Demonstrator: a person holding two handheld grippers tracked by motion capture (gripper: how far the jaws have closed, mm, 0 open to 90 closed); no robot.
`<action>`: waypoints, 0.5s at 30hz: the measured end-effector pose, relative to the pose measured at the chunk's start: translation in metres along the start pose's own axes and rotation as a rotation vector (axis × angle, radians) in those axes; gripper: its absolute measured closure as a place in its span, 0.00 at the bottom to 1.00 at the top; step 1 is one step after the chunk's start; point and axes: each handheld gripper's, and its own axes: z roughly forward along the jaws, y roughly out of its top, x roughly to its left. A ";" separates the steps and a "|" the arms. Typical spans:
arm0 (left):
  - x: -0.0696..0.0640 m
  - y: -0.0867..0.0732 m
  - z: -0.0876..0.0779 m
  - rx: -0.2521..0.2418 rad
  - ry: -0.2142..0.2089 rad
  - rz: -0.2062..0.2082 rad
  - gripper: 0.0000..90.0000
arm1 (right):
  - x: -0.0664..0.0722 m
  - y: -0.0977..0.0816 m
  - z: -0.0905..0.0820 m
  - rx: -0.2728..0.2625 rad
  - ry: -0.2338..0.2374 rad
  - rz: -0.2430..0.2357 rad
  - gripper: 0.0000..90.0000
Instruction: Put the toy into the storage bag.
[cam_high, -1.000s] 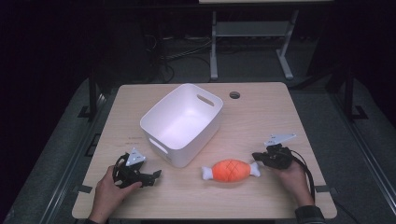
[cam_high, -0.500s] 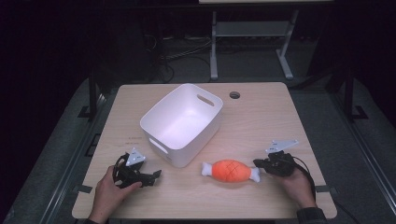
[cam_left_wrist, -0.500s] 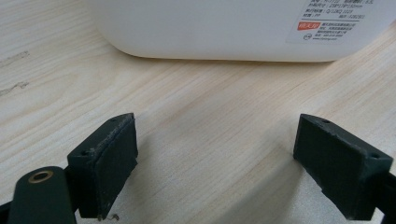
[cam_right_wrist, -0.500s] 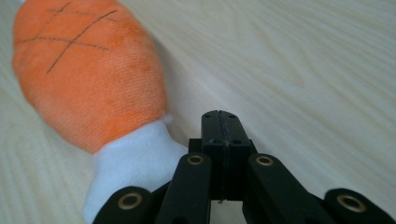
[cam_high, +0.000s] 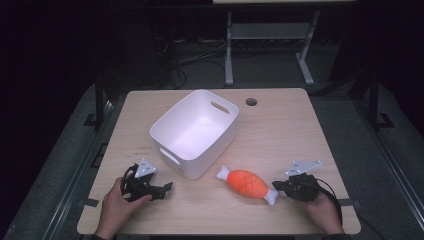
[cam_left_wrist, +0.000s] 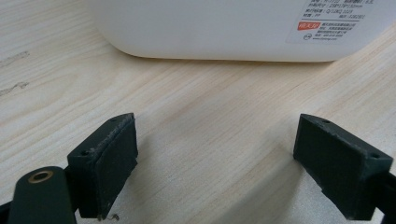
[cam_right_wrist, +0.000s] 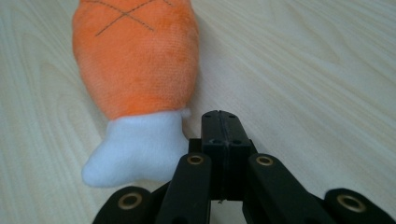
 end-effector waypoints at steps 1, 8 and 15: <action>0.000 0.000 0.000 0.000 0.000 0.000 0.14 | 0.000 0.000 0.000 0.000 0.000 0.000 1.00; 0.000 0.000 0.000 0.000 0.000 0.000 0.14 | 0.010 -0.004 -0.004 0.001 0.012 -0.005 0.99; 0.000 0.000 0.000 0.000 0.000 0.000 0.14 | 0.017 -0.007 -0.004 0.011 0.021 -0.009 0.99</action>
